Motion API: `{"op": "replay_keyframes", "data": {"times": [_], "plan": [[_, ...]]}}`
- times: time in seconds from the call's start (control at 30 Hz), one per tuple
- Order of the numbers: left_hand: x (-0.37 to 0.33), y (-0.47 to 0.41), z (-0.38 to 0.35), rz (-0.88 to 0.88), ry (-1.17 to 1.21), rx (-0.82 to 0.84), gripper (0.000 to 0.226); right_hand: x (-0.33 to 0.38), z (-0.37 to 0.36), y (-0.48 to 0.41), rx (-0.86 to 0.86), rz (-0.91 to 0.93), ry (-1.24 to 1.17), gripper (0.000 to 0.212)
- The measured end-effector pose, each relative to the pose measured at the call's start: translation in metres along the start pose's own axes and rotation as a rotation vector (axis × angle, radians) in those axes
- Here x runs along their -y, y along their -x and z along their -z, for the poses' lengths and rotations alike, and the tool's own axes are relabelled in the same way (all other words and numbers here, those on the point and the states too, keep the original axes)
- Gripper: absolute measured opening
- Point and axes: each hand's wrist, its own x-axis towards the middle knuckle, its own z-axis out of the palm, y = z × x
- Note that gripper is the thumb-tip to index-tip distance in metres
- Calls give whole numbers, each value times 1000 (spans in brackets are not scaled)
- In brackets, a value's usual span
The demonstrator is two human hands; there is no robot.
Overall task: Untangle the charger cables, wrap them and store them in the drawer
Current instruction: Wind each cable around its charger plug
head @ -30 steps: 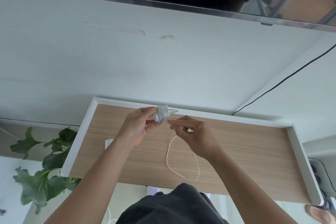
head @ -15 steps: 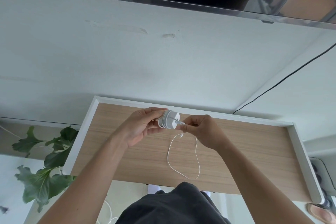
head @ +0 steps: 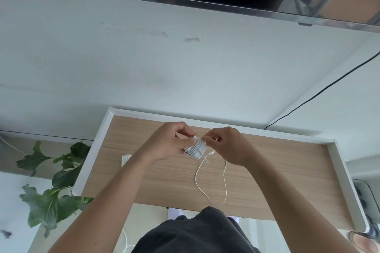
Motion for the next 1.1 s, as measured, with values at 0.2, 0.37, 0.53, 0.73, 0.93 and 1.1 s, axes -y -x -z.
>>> {"op": "replay_keyframes", "data": {"times": [0.2,0.37,0.53,0.73,0.93,1.1], "plan": [[5,-5,-12,-101,-200,-281,9,18,-11,5,-113,-23,-65,29],[14,-12,-7,-18,8,-439,14,24,-15,13,-171,85,-69,23],[14,-17,4,97,490,-438,24,15,-34,15,-198,253,-37,29],[11,-12,6,138,762,-310,19,12,-39,13,-261,372,-20,34],[8,-12,4,149,887,-284,14,13,-31,12,-267,378,-114,33],[3,-7,12,168,980,-184,23,10,-18,10,-119,155,-424,13]]}}
